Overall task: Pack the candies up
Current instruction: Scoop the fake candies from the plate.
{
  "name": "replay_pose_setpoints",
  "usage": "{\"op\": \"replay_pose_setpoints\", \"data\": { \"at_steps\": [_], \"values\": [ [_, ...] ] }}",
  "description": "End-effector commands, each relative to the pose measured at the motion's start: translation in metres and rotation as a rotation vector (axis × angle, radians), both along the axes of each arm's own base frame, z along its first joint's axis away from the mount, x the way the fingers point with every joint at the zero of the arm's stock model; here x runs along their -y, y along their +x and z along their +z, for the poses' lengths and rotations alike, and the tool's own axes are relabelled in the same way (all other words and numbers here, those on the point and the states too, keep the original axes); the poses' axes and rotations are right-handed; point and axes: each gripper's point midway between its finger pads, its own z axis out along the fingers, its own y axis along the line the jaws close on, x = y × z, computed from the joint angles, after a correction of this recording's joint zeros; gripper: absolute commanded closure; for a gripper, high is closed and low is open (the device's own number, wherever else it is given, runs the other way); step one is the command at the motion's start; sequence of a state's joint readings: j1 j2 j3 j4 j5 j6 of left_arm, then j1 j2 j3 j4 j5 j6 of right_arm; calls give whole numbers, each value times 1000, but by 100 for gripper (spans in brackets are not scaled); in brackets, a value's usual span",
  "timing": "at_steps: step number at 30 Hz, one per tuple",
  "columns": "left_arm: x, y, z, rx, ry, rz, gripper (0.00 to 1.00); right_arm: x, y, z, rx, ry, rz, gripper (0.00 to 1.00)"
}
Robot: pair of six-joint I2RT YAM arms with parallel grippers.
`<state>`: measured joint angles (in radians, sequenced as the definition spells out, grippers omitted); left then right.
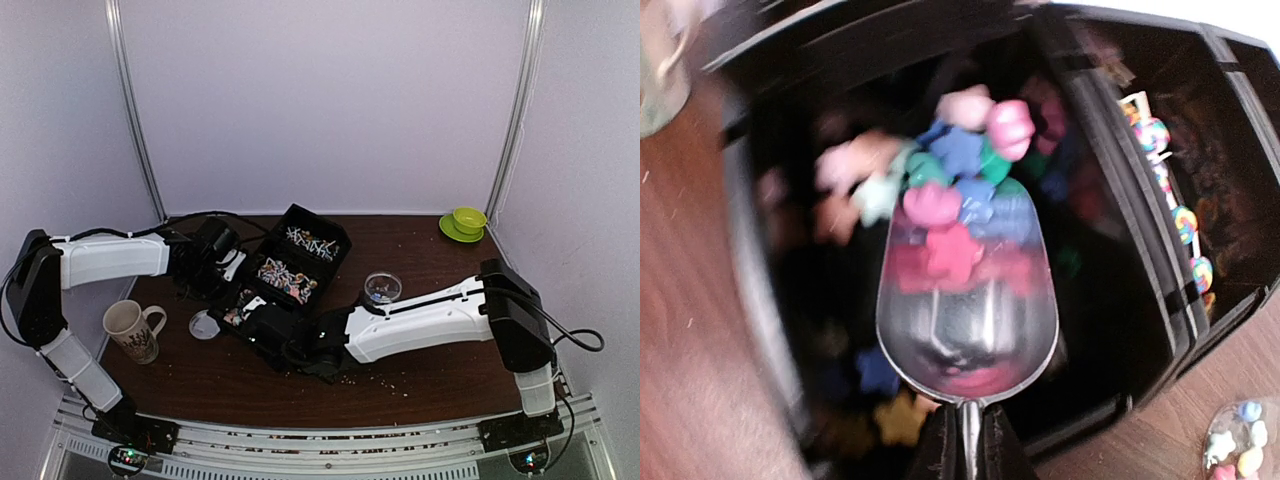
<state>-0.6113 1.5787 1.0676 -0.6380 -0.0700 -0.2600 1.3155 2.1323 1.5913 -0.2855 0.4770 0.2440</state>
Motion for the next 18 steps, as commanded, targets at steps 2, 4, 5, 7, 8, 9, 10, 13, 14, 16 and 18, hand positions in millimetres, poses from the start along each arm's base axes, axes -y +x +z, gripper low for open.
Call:
{"op": "replay_pose_setpoints", "data": {
  "at_steps": [2, 4, 5, 7, 8, 9, 10, 13, 14, 16, 18],
  "values": [
    [65, 1, 81, 119, -359, -143, 100, 40, 28, -34, -24, 19, -211, 100],
    [66, 0, 80, 112, -365, -149, 100, 39, 27, -34, -37, 53, -226, 100],
    [67, 0, 79, 108, -367, -151, 100, 36, 26, -34, -37, 61, -217, 100],
    [67, 0, 78, 104, -367, -153, 100, 33, 27, -35, -30, 48, -203, 100],
    [67, -1, 78, 104, -366, -154, 100, 32, 28, -35, -24, 38, -197, 100],
    [67, 0, 79, 106, -366, -152, 100, 32, 27, -36, -17, 26, -188, 100],
    [67, 0, 79, 108, -365, -152, 100, 33, 27, -37, -9, 18, -185, 100],
    [66, 0, 78, 108, -360, -149, 100, 33, 25, -36, 11, 34, -164, 100],
    [64, 1, 77, 104, -351, -142, 100, 34, 24, -35, 19, 46, -157, 100],
    [60, 3, 71, 97, -323, -123, 100, 35, 23, -34, 33, 70, -145, 100],
    [61, 3, 70, 87, -322, -124, 100, 38, 21, -34, 51, 89, -136, 100]
  ]
}}
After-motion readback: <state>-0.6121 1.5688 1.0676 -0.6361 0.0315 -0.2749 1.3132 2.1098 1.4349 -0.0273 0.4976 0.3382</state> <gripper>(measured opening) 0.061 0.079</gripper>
